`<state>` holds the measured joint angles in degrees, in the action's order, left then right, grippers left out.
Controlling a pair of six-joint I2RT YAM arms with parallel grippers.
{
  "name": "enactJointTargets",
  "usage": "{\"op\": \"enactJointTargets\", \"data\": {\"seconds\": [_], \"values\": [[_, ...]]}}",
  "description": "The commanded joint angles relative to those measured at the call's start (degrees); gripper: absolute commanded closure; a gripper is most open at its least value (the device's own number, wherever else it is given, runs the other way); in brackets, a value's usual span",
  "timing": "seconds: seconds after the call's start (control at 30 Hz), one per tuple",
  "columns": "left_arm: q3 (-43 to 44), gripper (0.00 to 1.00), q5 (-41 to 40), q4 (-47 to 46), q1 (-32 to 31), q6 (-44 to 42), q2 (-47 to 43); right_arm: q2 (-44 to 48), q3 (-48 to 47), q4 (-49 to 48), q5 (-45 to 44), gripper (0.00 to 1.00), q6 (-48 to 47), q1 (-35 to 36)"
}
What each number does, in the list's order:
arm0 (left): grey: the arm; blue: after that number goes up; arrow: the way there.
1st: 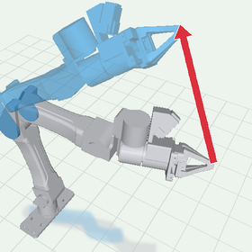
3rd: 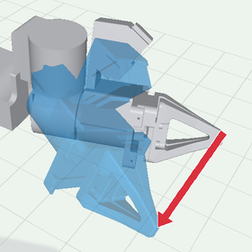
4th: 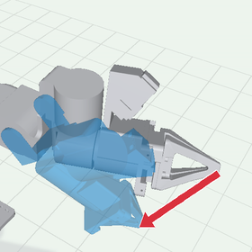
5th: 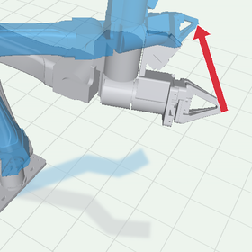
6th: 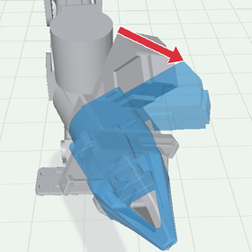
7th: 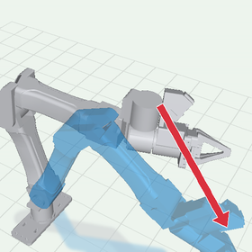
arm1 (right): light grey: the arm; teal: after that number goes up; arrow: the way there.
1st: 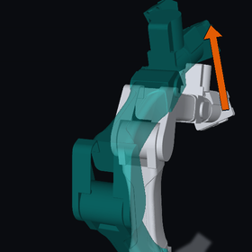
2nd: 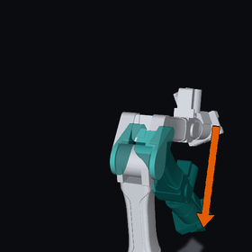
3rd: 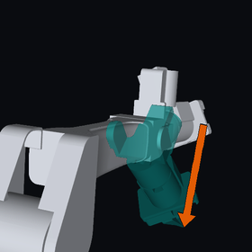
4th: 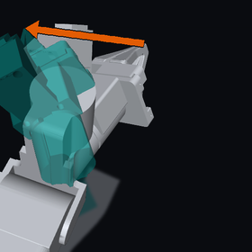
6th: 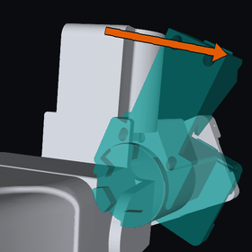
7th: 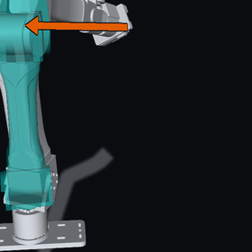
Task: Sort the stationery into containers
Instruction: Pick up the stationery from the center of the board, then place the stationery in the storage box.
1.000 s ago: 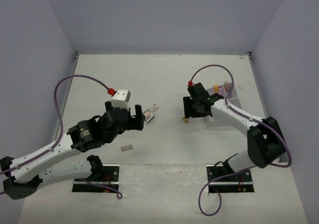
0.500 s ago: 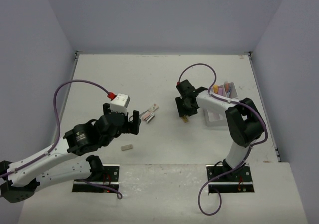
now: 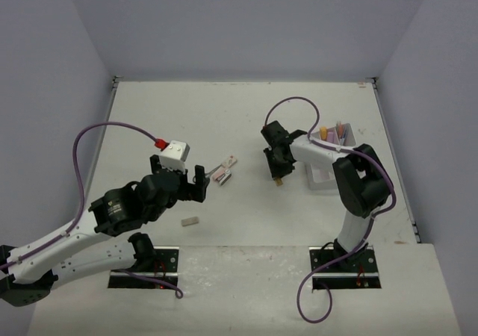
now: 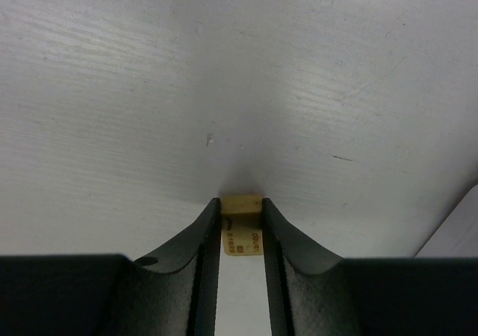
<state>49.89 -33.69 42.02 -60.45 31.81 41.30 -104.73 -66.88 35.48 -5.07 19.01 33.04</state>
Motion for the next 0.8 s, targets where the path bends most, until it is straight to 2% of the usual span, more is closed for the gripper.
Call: {"op": "enactJointTargets", "data": {"seconds": [0.0,0.2,0.27,0.43,0.57,0.77], "values": [[-0.3,0.0,-0.5,-1.6,0.0,-1.9,-0.5,5.9,-0.5,1.7,-1.5,0.86,0.0,0.5],[-0.6,0.0,-0.8,-1.5,0.0,-1.6,-0.5,11.4,-5.1,6.4,-9.1,0.85,-2.1,0.2],[-0.7,0.0,-0.8,-1.6,0.0,-1.3,-0.7,12.2,-8.3,8.5,-15.4,0.86,-3.5,-1.7],[-1.0,0.0,-0.8,-1.8,0.0,-1.1,-1.4,10.9,-15.0,12.2,-23.2,0.85,-4.3,-7.9],[-1.2,0.0,-0.3,-2.1,0.0,-1.4,-1.7,8.1,-17.9,12.3,-25.0,0.85,-5.0,-11.4],[-1.3,0.0,0.0,-2.4,0.0,-1.5,-1.7,4.3,-18.7,12.7,-26.9,0.83,-4.8,-12.2]]}}
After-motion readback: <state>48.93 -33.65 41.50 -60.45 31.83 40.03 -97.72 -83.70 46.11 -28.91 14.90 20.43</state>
